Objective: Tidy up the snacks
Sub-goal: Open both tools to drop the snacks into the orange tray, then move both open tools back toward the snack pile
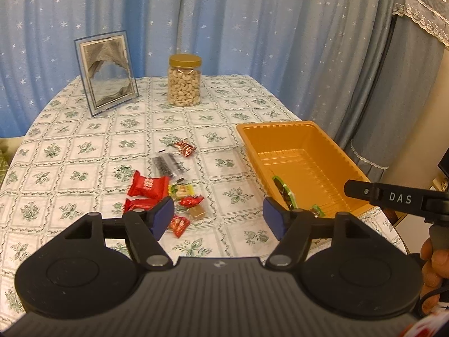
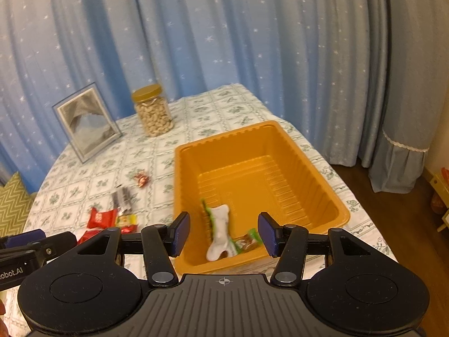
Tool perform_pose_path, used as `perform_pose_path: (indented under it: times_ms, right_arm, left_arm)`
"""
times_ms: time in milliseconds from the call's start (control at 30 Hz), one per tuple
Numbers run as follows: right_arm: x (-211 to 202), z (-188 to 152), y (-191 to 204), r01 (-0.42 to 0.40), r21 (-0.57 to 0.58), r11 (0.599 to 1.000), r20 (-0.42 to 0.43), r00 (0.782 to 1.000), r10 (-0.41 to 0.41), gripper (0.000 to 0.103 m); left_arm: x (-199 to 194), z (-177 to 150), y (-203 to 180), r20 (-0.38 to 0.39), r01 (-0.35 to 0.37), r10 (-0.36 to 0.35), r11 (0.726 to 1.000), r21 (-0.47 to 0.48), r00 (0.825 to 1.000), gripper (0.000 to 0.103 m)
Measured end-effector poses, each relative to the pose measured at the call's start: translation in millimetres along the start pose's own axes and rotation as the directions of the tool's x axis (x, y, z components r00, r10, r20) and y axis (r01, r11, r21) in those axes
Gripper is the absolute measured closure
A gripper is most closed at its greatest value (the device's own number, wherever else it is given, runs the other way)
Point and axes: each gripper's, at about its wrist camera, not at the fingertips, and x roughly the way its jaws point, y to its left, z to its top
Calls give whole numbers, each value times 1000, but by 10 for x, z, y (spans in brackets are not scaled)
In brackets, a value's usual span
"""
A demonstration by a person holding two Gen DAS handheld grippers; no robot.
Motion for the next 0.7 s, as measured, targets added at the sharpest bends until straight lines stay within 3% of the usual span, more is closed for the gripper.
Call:
perform_pose_path:
  times_ms: [700]
  right_arm:
    - [10, -122, 436, -73, -80, 994, -10, 997, 72, 49]
  left_arm:
    - [-145, -139, 463, -4, -108, 108, 994, -25, 994, 26]
